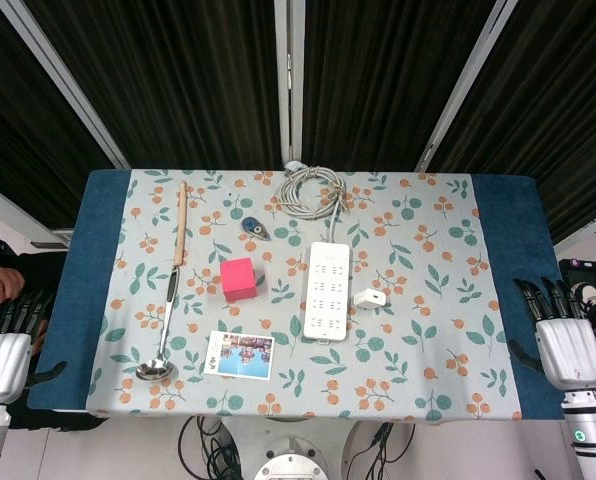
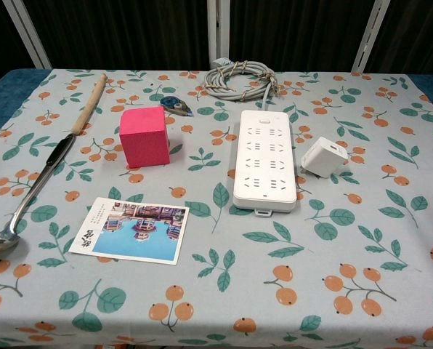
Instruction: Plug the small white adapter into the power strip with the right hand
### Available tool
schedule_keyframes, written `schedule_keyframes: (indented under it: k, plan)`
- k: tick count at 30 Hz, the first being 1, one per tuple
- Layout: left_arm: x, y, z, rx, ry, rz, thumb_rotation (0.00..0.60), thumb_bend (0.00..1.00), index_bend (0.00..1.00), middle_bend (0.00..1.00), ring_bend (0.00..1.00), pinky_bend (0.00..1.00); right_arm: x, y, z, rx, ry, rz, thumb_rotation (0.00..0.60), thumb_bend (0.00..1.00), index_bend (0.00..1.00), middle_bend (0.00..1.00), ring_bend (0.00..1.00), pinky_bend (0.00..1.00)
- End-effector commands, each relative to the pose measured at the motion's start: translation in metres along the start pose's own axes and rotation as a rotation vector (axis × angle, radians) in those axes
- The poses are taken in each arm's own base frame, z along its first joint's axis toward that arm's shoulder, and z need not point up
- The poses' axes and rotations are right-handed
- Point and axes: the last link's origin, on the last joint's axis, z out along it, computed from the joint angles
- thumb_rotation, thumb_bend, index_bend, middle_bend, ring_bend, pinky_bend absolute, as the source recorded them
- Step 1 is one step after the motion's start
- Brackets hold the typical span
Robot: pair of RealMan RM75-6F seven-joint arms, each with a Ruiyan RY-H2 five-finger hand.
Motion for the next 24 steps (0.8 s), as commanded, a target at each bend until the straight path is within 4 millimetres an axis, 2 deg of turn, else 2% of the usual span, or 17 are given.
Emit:
schedule_keyframes:
  k: [1, 9, 13, 19, 24]
  plan:
    - [-0.001, 0.000, 0.000, 0.004, -0.002, -0.003, 0.600, 0.00, 0.02, 0.00, 0.00, 0.00, -0.001, -0.001, 0.001, -0.001, -0.006, 0.003, 0.600, 0.16, 0.00, 0.14, 0.00, 0.04]
    - [0.000, 0.001, 0.001, -0.005, 0.015, -0.004, 0.600, 0.00, 0.02, 0.00, 0.00, 0.00, -0.002, -0.003, 0.002, 0.006, -0.015, 0.011, 0.600, 0.16, 0.02, 0.15, 0.00, 0.06]
    - [0.000, 0.002, 0.001, -0.008, 0.019, -0.011, 0.600, 0.00, 0.02, 0.00, 0.00, 0.00, -0.006, -0.011, 0.007, 0.029, -0.041, 0.034, 0.600, 0.16, 0.04, 0.17, 0.00, 0.09]
    - [0.000, 0.004, 0.002, -0.023, 0.029, -0.014, 0.600, 0.00, 0.02, 0.00, 0.00, 0.00, -0.020, -0.036, 0.034, 0.054, -0.085, 0.110, 0.600, 0.16, 0.09, 0.21, 0.00, 0.15]
    - [-0.001, 0.004, 0.002, -0.029, 0.025, -0.013, 0.600, 0.00, 0.02, 0.00, 0.00, 0.00, -0.041, -0.066, 0.063, 0.077, -0.134, 0.189, 0.600, 0.16, 0.13, 0.23, 0.00, 0.17]
